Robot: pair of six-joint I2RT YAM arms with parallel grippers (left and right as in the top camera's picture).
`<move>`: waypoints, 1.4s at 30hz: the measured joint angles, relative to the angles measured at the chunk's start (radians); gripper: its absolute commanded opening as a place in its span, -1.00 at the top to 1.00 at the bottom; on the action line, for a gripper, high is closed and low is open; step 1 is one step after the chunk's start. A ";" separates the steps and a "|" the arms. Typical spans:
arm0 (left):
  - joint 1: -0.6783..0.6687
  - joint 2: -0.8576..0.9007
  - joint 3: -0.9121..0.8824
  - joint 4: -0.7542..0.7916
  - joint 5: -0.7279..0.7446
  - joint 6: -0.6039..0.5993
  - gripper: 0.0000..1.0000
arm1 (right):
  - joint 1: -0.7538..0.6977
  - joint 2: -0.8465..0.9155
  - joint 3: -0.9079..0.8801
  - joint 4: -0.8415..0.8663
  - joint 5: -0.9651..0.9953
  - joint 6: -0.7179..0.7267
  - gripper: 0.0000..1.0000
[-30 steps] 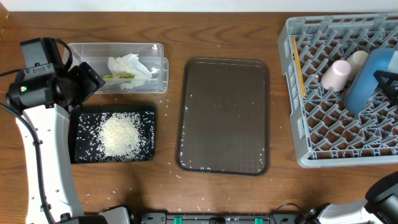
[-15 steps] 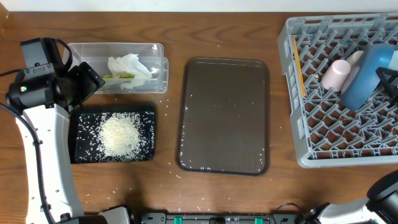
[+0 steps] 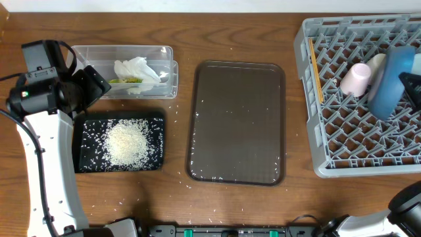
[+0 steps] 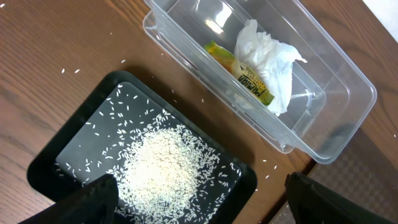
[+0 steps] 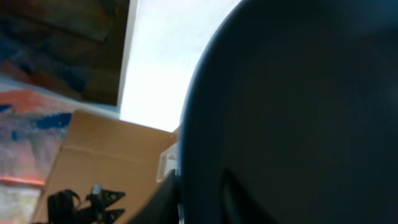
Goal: Sort waste into correct bins and load items into the dishwasher rack
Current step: 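Lower the teal plate upright into the rack's right side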
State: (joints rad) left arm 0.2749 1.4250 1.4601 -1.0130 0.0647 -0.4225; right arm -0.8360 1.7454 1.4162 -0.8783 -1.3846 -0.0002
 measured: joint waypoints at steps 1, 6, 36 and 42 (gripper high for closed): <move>0.000 0.000 0.000 0.000 0.000 0.000 -0.77 | -0.003 0.000 0.000 0.000 0.003 0.000 0.58; 0.000 0.000 0.000 0.000 0.000 0.000 -0.77 | -0.018 0.000 0.000 0.001 0.018 0.011 0.67; 0.000 0.000 0.000 0.000 0.000 0.000 -0.77 | -0.074 -0.183 0.002 -0.053 0.505 0.153 0.36; 0.000 0.000 0.000 0.000 0.000 0.000 -0.77 | -0.073 -0.302 0.002 -0.054 0.566 0.153 0.34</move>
State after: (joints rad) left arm 0.2749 1.4250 1.4601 -1.0134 0.0647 -0.4225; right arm -0.9089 1.4433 1.4178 -0.9321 -0.8188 0.1528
